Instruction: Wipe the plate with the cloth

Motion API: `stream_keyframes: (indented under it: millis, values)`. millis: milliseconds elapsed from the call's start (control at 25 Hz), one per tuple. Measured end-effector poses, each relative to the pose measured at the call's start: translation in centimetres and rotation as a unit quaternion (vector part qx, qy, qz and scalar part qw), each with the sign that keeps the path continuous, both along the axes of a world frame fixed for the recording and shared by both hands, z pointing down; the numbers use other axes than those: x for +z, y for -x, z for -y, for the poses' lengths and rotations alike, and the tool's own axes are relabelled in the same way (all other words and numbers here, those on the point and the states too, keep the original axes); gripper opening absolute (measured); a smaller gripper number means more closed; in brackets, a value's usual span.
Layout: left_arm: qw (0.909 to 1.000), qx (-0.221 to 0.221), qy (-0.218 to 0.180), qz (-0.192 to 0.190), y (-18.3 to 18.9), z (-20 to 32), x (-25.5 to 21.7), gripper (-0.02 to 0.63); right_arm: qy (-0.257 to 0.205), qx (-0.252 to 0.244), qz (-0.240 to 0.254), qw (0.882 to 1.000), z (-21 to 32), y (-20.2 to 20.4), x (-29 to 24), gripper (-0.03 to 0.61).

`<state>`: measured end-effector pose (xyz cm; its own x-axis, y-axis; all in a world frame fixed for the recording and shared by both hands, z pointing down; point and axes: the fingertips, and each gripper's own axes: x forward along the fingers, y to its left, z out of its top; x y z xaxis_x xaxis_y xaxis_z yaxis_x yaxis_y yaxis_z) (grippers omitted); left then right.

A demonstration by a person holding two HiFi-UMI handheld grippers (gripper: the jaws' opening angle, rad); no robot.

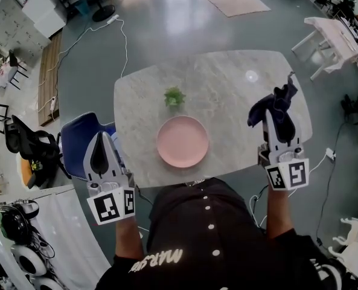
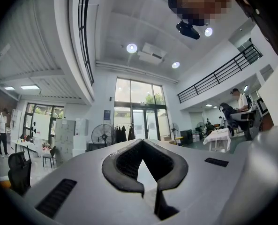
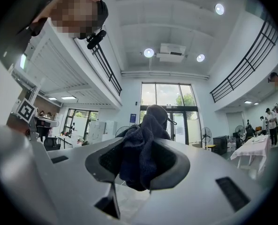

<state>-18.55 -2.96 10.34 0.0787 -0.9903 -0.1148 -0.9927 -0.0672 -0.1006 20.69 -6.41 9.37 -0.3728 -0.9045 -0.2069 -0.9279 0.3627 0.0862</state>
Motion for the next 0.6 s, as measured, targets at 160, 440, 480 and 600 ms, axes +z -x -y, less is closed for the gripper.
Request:
stream_keyframes:
  millis: [160,440,480,600]
  values:
    - [1.0000,0.000,0.001,-0.002,-0.08,-0.02,-0.05,0.017,0.001,-0.002,0.003,1.000,-0.03,0.02,-0.11,0.138]
    - [1.0000,0.002,0.004,-0.006,-0.12,0.04,0.32,0.017,0.004,-0.002,-0.002,1.000,0.13,0.38,0.12,0.138]
    - [1.0000,0.003,0.004,-0.006,-0.16,0.07,0.32,0.017,0.005,-0.002,-0.002,1.000,0.14,0.40,0.12,0.138]
    - [1.0000,0.005,0.004,-0.006,-0.25,0.20,0.25,0.017,0.005,-0.002,-0.003,1.000,0.22,0.48,0.14,0.138]
